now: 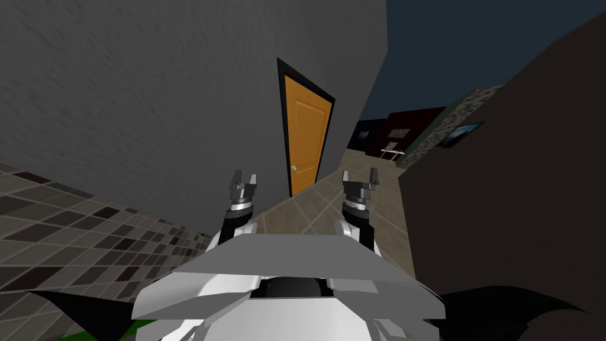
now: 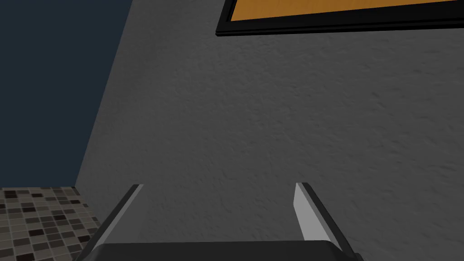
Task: Pull the door open
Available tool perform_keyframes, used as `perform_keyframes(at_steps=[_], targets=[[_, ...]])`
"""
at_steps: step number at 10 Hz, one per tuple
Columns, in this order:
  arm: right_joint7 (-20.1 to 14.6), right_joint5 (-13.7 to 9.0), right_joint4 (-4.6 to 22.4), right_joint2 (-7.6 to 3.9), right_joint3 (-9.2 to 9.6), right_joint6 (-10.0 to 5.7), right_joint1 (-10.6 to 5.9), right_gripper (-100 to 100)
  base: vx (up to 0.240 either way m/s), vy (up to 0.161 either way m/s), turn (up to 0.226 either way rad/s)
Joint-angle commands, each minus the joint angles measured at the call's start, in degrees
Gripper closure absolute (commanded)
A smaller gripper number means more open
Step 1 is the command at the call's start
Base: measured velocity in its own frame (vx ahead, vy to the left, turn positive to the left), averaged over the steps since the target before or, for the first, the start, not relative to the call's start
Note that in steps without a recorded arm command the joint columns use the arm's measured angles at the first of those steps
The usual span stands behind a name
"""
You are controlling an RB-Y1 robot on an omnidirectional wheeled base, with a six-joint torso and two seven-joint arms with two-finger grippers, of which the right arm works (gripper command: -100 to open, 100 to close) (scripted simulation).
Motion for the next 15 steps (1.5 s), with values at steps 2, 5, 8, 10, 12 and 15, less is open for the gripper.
perform_keyframes(at_steps=[2, 5, 8, 10, 12, 15], targets=[[2.4, 0.0, 2.8, -0.87, 0.02, -0.6, -0.81, -100, 0.051, -0.043, 0.093], [5.2, 0.1, 6.1, -1.81, 0.03, -1.3, -1.76, -100, 0.063, 0.039, 0.062], [8.9, 0.1, 10.5, -2.99, 0.06, -2.23, -3.02, -100, 0.066, 0.013, 0.094], [11.9, 0.2, 13.7, -3.9, 0.08, -2.99, -4.04, -100, 0.084, 0.005, 0.119], [15.2, 0.2, 17.5, -4.85, 0.1, -3.81, -5.15, -100, 0.09, 0.004, 0.118], [18.7, 0.3, 21.7, -5.85, 0.12, -4.69, -6.34, -100, 0.065, 0.007, 0.089]])
